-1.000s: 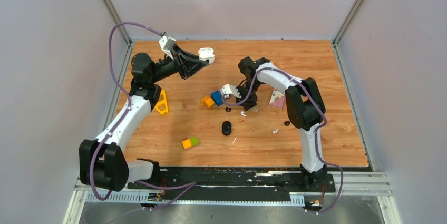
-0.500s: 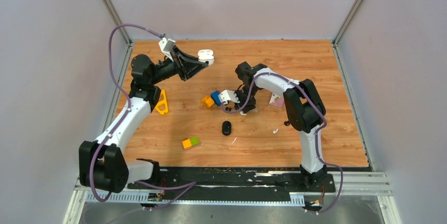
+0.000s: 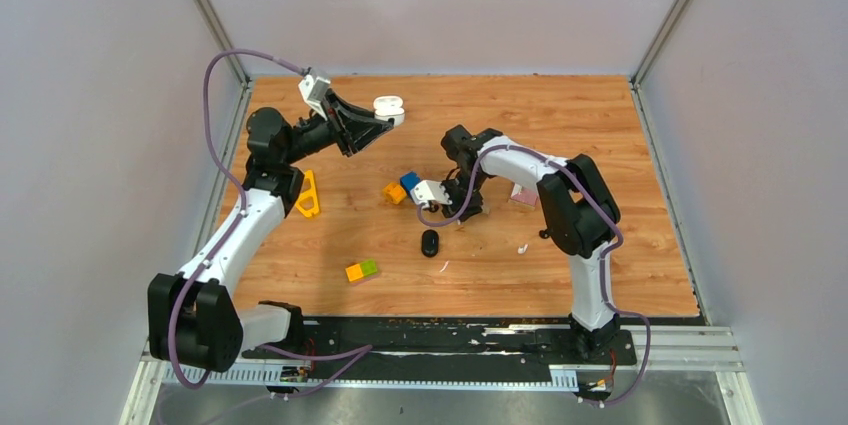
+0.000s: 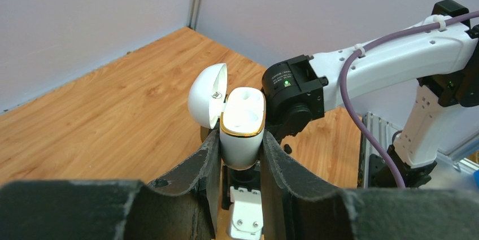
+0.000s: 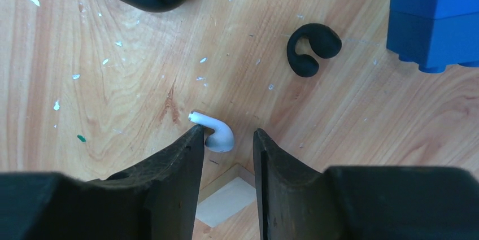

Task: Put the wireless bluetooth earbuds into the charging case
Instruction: Move the left earbud to the center of the board.

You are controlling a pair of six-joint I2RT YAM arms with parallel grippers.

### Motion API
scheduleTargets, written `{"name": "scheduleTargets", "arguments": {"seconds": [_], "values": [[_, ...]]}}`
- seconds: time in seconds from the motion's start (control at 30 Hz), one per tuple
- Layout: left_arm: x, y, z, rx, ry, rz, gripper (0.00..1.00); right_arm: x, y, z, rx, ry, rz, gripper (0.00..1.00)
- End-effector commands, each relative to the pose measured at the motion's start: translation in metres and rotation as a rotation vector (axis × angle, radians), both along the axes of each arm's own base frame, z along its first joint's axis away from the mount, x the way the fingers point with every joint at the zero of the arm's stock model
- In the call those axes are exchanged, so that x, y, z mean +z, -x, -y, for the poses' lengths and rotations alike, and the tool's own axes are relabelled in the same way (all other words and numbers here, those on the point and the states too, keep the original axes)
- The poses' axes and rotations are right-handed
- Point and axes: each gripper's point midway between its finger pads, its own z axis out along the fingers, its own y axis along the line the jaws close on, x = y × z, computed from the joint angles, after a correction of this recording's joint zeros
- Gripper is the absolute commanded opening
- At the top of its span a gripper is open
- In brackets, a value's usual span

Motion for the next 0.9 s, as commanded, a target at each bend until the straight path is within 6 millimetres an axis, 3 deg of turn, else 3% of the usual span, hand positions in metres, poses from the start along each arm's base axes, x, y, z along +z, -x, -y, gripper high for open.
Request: {"name": "scheduleTargets", "arguments": {"seconds": [0.0,0.4,0.7,0.87], "values": [[0.011,0.005,-0.004,0.013,0.017,0.048,0.00,0.010,0.007,-0.005,0.004,-0.021,0.002,0.36],[0.009,0.007,-0.004,0.015,0.015,0.047,0.00,0.006,0.002,0.004,-0.072,0.022,0.022,0.35],[0.007,0.005,-0.004,0.016,0.014,0.041,0.00,0.012,0.007,0.001,-0.087,0.003,0.000,0.14],[0.003,0.004,-0.004,0.016,0.010,0.035,0.00,0.031,0.010,0.003,-0.114,-0.025,0.029,0.10]]}}
